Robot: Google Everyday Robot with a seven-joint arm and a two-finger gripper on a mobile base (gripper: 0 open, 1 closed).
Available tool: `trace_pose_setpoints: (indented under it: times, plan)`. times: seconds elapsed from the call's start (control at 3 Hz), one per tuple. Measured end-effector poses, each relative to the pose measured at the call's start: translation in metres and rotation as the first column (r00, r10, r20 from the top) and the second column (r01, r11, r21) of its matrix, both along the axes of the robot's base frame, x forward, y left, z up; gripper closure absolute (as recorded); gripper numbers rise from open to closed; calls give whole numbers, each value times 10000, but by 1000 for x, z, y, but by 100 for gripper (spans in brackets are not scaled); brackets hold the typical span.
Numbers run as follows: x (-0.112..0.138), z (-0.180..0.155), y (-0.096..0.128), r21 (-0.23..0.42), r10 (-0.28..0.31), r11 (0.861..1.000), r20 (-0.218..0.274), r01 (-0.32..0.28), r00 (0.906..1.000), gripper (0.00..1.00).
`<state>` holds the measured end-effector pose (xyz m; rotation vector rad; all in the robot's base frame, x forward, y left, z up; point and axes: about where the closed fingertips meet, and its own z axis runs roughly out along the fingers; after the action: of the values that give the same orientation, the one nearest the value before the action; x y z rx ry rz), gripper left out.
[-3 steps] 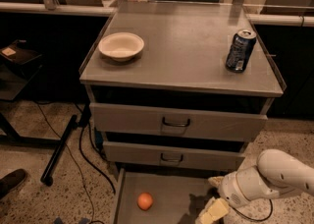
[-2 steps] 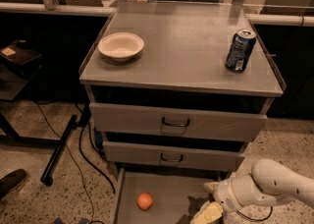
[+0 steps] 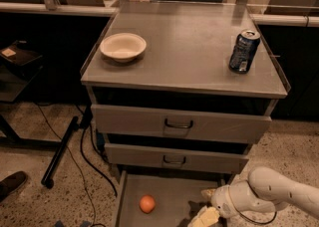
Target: Pick orange from bottom drawer and place on counter
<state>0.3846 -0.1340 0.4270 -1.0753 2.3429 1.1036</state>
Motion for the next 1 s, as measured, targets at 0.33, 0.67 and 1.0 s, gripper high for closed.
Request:
trace_pose_setpoints:
  times: [0.33, 0.67, 1.0]
  plan:
    - [-2, -10, 4, 254, -50, 9997, 45, 49, 10000, 0]
    - [8, -34, 12, 731, -701, 9952, 653, 653, 9954, 0]
    - [33, -87, 23, 1122, -1629, 9822, 1082, 1507, 9807, 0]
